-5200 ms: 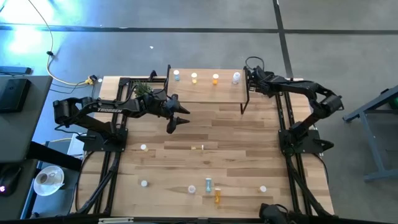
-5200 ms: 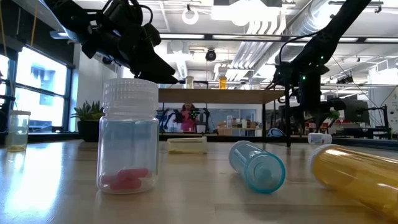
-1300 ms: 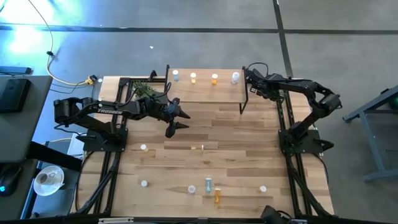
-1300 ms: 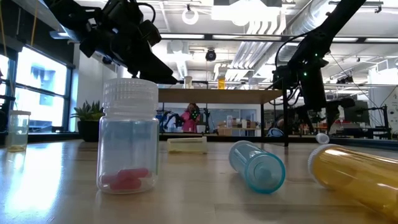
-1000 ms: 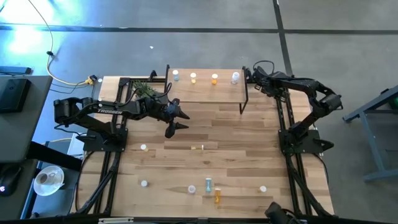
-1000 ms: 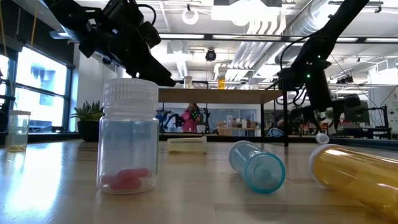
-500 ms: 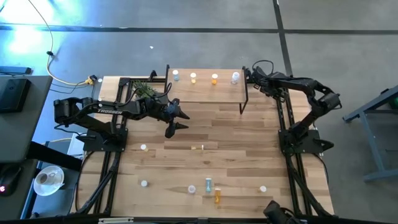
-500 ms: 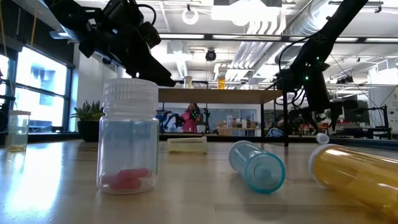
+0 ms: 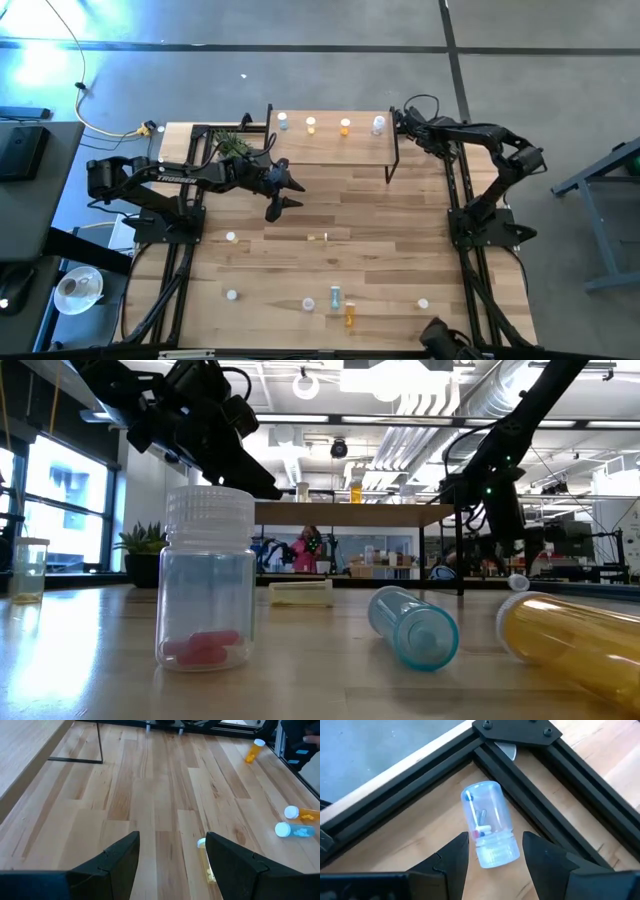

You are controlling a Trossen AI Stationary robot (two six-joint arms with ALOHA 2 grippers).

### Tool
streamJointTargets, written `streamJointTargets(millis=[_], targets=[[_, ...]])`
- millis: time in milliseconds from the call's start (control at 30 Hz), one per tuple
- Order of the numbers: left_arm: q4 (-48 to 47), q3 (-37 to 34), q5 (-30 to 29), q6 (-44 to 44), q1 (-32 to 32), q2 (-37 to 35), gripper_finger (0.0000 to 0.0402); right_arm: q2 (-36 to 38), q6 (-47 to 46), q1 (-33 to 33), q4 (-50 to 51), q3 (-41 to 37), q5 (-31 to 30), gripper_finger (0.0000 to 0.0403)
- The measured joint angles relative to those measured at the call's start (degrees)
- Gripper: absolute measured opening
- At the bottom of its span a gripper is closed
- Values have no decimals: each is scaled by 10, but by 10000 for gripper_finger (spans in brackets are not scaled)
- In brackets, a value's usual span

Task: Pick and place medicine bottles onto shelf by color
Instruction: Put the top transparent pill bottle on the shelf aligned with the transparent pill bottle

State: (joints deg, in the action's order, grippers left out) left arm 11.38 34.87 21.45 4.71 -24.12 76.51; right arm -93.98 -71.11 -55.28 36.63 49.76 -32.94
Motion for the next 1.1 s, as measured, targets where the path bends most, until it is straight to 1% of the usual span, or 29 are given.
streamJointTargets(millis=[400, 767, 900, 1000, 1100], targets=[[-10, 0, 0, 0, 19, 1, 216, -43, -6, 35, -34, 0, -36, 177], [-10, 0, 0, 10, 21, 1, 216, -45, -22, 37, -28, 0, -34, 177], [-10, 0, 0, 10, 21, 1, 216, -45, -24, 37, -29, 0, -20, 175], [-10, 0, 0, 9, 21, 1, 216, -45, -26, 36, -27, 0, -5, 167], [-12, 0, 0, 9, 21, 1, 216, -45, -26, 36, -22, 0, -2, 154]])
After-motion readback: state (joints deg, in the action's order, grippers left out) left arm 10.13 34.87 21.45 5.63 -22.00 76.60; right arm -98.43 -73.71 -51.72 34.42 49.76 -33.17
